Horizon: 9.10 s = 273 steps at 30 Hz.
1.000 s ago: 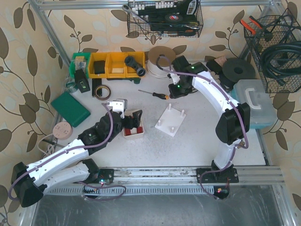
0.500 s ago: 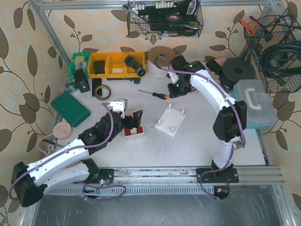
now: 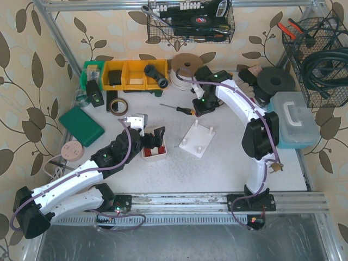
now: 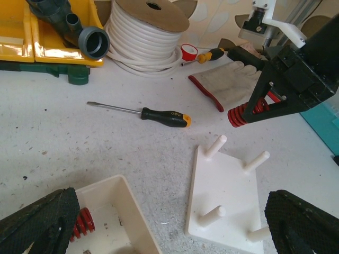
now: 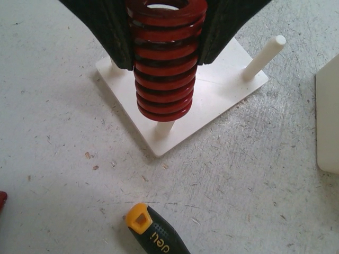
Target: Install the large spring
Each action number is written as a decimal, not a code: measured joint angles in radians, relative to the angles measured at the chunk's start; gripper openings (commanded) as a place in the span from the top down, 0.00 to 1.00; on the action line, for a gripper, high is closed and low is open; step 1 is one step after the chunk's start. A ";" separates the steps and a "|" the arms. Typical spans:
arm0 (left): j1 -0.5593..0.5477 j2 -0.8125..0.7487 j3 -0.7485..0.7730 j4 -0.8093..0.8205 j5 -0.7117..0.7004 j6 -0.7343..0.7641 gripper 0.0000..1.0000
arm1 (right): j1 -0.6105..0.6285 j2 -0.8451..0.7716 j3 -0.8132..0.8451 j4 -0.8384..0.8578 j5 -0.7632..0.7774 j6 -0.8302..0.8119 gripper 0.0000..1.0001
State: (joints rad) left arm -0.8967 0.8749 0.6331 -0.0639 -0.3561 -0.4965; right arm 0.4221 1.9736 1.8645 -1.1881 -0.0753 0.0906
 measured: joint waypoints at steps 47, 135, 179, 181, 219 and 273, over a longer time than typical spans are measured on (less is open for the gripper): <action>0.008 -0.026 -0.031 0.014 -0.004 -0.006 0.02 | 0.013 0.191 0.104 -0.095 0.019 -0.040 1.00; 0.162 0.739 0.498 -0.674 0.157 -0.408 0.44 | 0.076 -0.788 -1.213 1.357 0.008 0.544 0.00; 0.058 0.883 0.504 -0.767 -0.012 -0.587 0.42 | 0.098 -0.697 -1.170 1.353 -0.011 0.510 0.03; 0.057 0.887 0.504 -0.766 -0.014 -0.587 0.42 | 0.100 -0.693 -1.167 1.349 -0.011 0.510 0.03; 0.057 0.896 0.511 -0.654 0.041 -0.591 1.00 | 0.114 -0.745 -1.210 1.379 0.134 0.519 0.01; 0.094 0.150 0.019 0.007 0.097 -1.197 1.00 | 0.498 -0.566 -1.356 2.024 -0.004 0.752 0.27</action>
State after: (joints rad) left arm -0.8024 1.0245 0.6518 -0.0566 -0.2596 -1.6936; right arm 0.9203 1.4075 0.5087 0.8360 -0.0792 0.8421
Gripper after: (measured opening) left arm 0.320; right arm 0.739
